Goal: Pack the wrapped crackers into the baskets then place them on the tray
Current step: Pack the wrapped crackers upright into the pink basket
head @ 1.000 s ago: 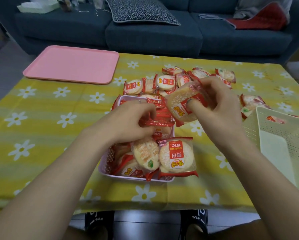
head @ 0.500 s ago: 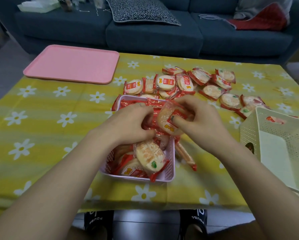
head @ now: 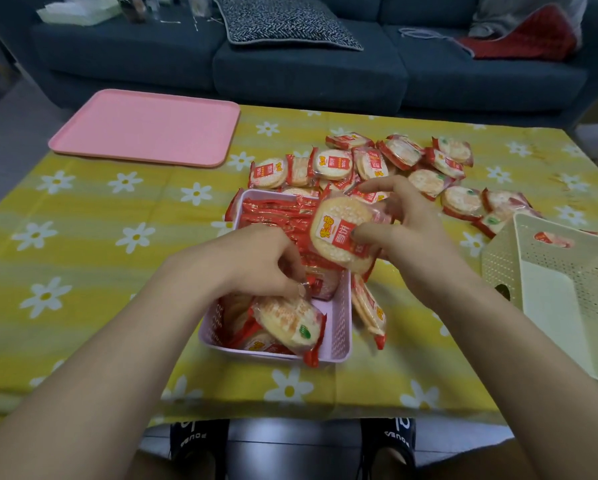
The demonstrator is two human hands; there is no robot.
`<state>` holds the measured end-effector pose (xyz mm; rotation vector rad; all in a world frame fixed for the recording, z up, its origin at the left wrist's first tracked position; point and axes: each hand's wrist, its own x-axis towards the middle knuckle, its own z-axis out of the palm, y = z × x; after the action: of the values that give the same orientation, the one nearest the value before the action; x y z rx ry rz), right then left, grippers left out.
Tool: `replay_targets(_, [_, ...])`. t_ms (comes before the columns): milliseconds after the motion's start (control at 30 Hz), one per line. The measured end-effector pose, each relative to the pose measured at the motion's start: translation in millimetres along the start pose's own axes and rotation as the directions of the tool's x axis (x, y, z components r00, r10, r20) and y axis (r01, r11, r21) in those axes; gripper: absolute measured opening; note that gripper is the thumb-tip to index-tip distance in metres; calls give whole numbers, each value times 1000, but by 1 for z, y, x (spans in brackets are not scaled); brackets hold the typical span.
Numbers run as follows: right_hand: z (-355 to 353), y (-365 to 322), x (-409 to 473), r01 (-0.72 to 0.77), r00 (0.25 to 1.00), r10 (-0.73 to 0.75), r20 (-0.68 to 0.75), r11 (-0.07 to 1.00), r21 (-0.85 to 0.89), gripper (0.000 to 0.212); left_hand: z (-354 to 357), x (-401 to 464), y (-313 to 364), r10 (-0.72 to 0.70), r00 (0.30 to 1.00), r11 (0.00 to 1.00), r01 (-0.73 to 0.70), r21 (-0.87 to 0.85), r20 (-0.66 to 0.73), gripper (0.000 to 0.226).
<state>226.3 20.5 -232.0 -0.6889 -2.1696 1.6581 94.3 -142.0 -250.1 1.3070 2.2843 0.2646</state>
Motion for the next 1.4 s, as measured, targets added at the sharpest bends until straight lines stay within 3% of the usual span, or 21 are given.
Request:
replay_targets(133, [4, 2, -1, 41, 995, -29, 92, 989, -140, 41, 5, 1, 2, -31, 999, 999, 31, 24, 10, 32])
replay_targets(233, [6, 4, 0, 51, 997, -37, 73, 979, -199, 27, 7, 2, 4, -33, 999, 999, 32, 36, 9, 16])
replay_targets(433, [6, 4, -1, 59, 998, -54, 34, 982, -177, 10, 8, -2, 1, -44, 998, 999, 42, 34, 45, 43])
replay_targets(533, [6, 2, -2, 36, 999, -31, 42, 991, -132, 22, 6, -6, 1, -48, 998, 997, 45, 60, 41, 43])
replay_targets(633, [9, 2, -9, 75, 991, -56, 125, 985, -157, 47, 6, -7, -1, -57, 998, 997, 56, 55, 29, 42])
replay_targets(733, [14, 6, -13, 279, 949, -200, 244, 894, -351, 66, 7, -7, -2, -72, 997, 997, 71, 41, 34, 36])
replay_targets(833, [20, 19, -12, 433, 898, -276, 343, 698, -570, 56, 5, -10, -4, -113, 993, 994, 112, 12, 47, 27])
replay_targets(933, [25, 27, -12, 466, 884, -309, 350, 539, -701, 37, 2, -13, -9, -141, 989, 989, 143, -31, 52, 22])
replay_targets(1033, [28, 30, -12, 462, 881, -335, 333, 467, -754, 24, 0, -16, -11, -150, 988, 988, 151, -43, 26, 22])
replay_targets(1167, [34, 37, -14, 406, 906, -272, 325, 338, -849, 22, -1, -16, -15, -124, 990, 992, 126, 31, -61, 19])
replay_targets(1300, [38, 34, -16, 389, 910, -274, 312, 299, -871, 36, 5, -13, -17, -75, 992, 993, 84, 88, -100, 22])
replay_targets(1400, [43, 26, -19, 462, 877, -315, 364, 340, -819, 28, 9, -9, -20, -32, 988, 994, 48, 103, -148, 21])
